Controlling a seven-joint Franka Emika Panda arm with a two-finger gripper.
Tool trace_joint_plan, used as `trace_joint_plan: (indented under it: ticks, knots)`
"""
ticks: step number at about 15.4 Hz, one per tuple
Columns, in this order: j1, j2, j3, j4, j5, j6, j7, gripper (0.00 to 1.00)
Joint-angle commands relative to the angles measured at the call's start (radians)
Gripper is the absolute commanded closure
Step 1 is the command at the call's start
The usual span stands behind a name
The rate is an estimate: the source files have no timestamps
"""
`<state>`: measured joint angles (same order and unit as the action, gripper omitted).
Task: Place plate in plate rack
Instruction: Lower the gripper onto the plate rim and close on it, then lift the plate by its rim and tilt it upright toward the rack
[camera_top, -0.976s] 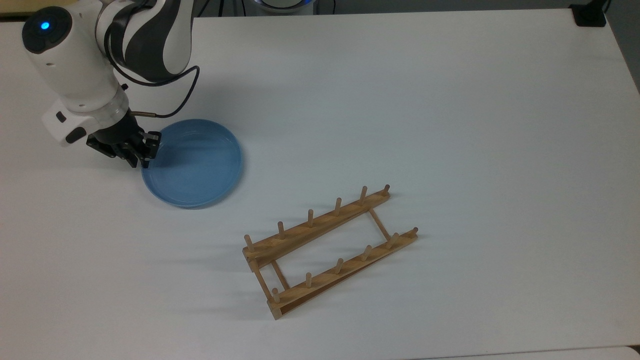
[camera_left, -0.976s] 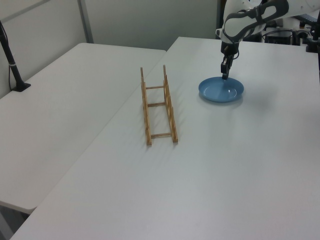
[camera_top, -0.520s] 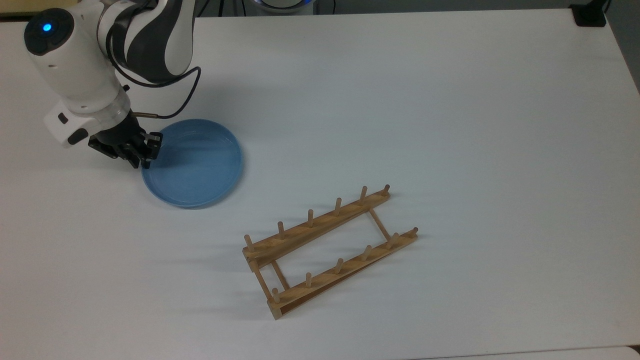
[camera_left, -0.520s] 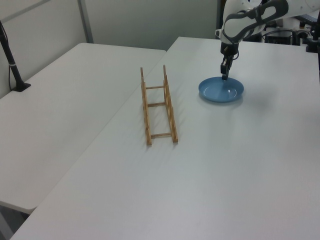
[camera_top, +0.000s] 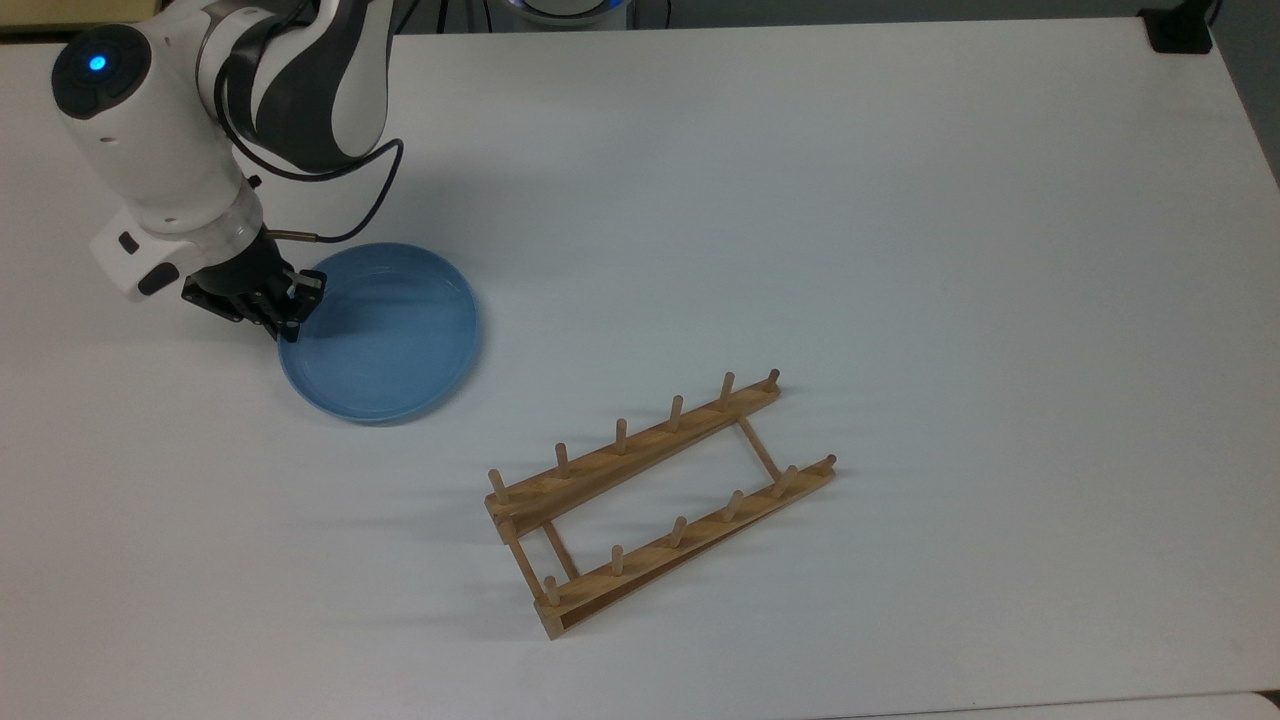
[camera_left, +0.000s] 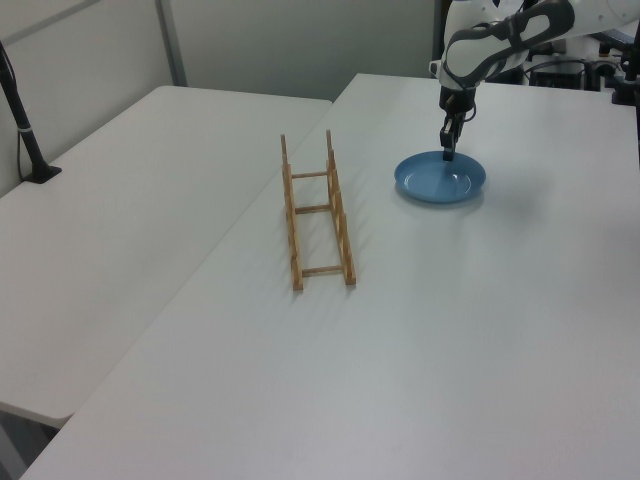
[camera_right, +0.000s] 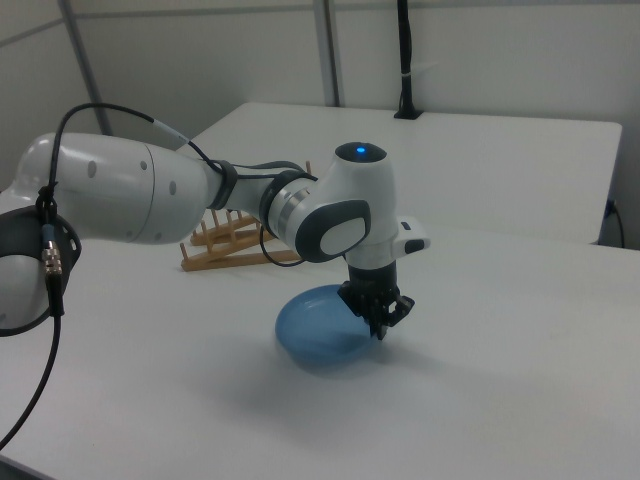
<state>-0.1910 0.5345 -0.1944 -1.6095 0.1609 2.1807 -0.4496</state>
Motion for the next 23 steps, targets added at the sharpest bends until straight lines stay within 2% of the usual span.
trace_joint_plan:
  ticks: [1,6,10,12,15,17,19,23]
  knots:
    - [0.013,-0.024,-0.005,-0.004,0.019,0.001,-0.001,0.99]
    - [0.013,-0.077,-0.004,0.068,0.016,-0.058,-0.007,1.00]
    - [0.030,-0.145,-0.005,0.109,-0.010,-0.045,-0.084,1.00]
    - [0.059,-0.177,-0.014,0.141,-0.044,-0.020,-0.109,1.00]
    - [0.126,-0.232,-0.019,0.143,-0.127,0.111,-0.106,1.00]
    - [0.168,-0.242,-0.020,0.145,-0.214,0.175,-0.101,1.00]
    - [0.215,-0.237,-0.022,0.158,-0.332,0.253,-0.062,1.00]
    - [0.306,-0.225,-0.020,0.207,-0.608,0.278,0.156,1.00]
